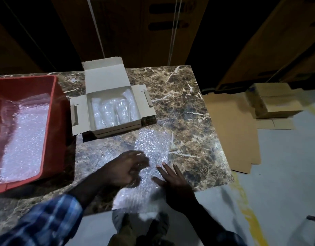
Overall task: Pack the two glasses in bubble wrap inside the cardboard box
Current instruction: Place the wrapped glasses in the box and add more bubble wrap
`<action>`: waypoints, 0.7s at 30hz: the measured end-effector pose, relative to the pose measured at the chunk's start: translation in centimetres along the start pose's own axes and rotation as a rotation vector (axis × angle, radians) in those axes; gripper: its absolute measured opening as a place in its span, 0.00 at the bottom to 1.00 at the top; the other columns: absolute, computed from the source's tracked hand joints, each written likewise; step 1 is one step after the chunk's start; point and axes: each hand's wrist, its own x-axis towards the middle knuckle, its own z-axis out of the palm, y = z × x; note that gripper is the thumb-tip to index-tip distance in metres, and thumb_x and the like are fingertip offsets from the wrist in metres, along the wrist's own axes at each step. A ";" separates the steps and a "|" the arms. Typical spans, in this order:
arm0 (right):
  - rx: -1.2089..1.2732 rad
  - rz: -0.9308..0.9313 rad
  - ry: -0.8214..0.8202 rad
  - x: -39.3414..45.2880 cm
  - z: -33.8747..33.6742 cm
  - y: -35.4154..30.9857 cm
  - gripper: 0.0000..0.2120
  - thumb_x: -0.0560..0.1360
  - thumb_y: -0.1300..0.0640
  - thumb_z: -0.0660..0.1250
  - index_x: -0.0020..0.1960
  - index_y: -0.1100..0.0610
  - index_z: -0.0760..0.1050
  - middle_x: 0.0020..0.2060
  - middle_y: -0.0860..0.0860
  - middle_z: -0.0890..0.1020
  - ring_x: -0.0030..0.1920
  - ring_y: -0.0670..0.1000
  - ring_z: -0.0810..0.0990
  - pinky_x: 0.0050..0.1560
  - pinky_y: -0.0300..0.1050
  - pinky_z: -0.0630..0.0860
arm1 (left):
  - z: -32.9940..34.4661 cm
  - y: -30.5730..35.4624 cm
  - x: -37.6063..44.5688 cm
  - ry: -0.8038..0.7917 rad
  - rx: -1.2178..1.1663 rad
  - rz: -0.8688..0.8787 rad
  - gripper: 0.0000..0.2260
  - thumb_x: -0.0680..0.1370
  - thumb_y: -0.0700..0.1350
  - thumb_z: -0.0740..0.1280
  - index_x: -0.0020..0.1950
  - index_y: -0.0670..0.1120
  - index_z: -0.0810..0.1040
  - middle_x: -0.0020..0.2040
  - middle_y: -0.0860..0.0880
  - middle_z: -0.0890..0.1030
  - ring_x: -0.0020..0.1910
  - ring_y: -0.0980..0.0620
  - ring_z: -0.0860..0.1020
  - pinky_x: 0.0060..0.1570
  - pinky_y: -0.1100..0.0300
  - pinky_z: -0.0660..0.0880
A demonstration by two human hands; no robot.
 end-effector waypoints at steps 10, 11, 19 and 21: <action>-0.152 -0.035 -0.049 -3.0 0.5 1.2 0.26 0.78 0.57 0.56 0.76 0.50 0.67 0.78 0.52 0.63 0.80 0.55 0.53 0.76 0.63 0.57 | 4.4 -1.6 9.1 -0.014 0.461 0.043 0.27 0.85 0.60 0.43 0.82 0.55 0.40 0.82 0.54 0.41 0.80 0.53 0.38 0.78 0.44 0.38; -0.154 -0.035 -0.008 -3.5 0.6 1.2 0.24 0.80 0.57 0.55 0.76 0.51 0.68 0.78 0.53 0.64 0.80 0.56 0.55 0.75 0.64 0.58 | 4.5 -1.8 9.1 0.013 0.466 0.044 0.27 0.85 0.61 0.43 0.82 0.55 0.41 0.82 0.54 0.41 0.80 0.53 0.39 0.78 0.44 0.37; -0.101 -0.051 0.198 -3.4 -0.6 0.2 0.17 0.81 0.50 0.61 0.66 0.55 0.79 0.71 0.54 0.75 0.74 0.57 0.69 0.73 0.60 0.63 | 4.2 -2.4 9.3 0.111 0.489 0.014 0.28 0.86 0.60 0.44 0.82 0.52 0.42 0.83 0.50 0.45 0.81 0.51 0.43 0.78 0.44 0.39; -0.006 -0.051 0.237 -3.6 -0.6 -0.1 0.17 0.83 0.51 0.57 0.62 0.56 0.81 0.69 0.53 0.77 0.73 0.56 0.70 0.73 0.59 0.64 | 3.9 -2.1 8.9 0.139 0.416 0.028 0.26 0.86 0.58 0.45 0.83 0.51 0.47 0.82 0.50 0.47 0.81 0.51 0.44 0.78 0.45 0.40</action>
